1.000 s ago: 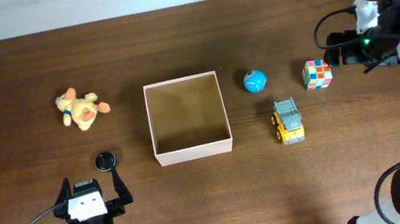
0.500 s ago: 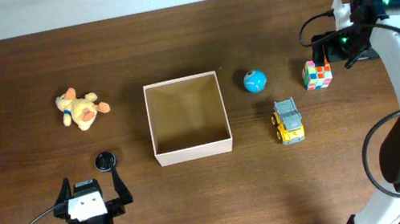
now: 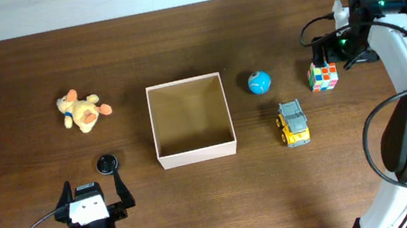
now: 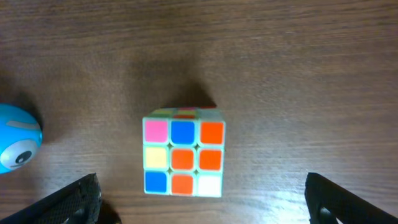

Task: Pack container
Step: 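Move the right gripper over the Rubik's cube, then lower the right gripper and grasp the Rubik's cube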

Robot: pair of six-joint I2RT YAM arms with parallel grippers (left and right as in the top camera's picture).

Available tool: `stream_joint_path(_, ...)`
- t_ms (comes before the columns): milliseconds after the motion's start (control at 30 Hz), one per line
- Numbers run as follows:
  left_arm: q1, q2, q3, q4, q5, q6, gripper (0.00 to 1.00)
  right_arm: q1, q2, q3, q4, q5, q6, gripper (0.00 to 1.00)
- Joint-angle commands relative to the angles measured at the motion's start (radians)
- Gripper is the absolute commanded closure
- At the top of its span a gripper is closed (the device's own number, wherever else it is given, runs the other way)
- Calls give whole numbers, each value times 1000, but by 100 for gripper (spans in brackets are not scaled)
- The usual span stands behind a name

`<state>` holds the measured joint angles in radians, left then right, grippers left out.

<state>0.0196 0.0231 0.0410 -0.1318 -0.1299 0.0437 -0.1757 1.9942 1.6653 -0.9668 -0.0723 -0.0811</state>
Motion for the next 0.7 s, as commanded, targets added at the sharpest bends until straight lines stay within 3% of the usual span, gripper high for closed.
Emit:
stream_joint_path(0, 1, -5, -5, 0, 10, -6, 1, 6, 32, 17, 4, -37, 11, 1)
stream_joint_path(667, 1, -5, -5, 0, 10, -6, 1, 8, 124, 15, 26, -56, 15, 1)
